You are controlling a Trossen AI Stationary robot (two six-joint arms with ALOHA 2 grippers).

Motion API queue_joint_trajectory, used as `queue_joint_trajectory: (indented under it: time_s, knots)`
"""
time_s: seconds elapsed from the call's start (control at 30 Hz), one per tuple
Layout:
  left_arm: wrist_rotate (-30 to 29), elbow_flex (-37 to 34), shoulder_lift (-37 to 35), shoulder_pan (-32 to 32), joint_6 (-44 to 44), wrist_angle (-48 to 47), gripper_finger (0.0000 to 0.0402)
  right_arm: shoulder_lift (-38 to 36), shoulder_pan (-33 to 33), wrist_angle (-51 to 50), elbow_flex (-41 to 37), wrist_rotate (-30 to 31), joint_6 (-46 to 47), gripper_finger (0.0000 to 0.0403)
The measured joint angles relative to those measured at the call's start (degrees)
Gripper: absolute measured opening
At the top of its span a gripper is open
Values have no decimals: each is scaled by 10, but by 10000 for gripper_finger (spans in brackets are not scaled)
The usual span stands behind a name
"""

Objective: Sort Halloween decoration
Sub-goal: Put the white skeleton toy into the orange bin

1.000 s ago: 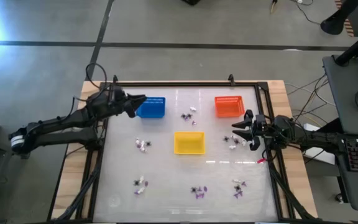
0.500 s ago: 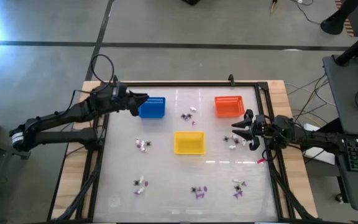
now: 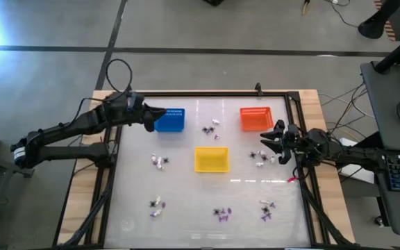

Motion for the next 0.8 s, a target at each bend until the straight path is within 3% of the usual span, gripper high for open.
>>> queue_joint_trajectory:
  time_s: [0.13, 0.37, 0.5, 0.8]
  knots:
    - [1, -6, 7, 0, -7, -1, 79, 1, 0, 0, 0, 2, 37, 137]
    - [13, -7, 14, 0, 5, -5, 112, 32, 0, -3, 9, 65, 102, 137]
    - [19, -7, 14, 0, 9, -36, 132, 78, 0, 1, 50, 118, 92, 137]
    - [30, -2, 10, 0, 68, -96, 137, 219, 0, -6, 162, 117, 32, 137]
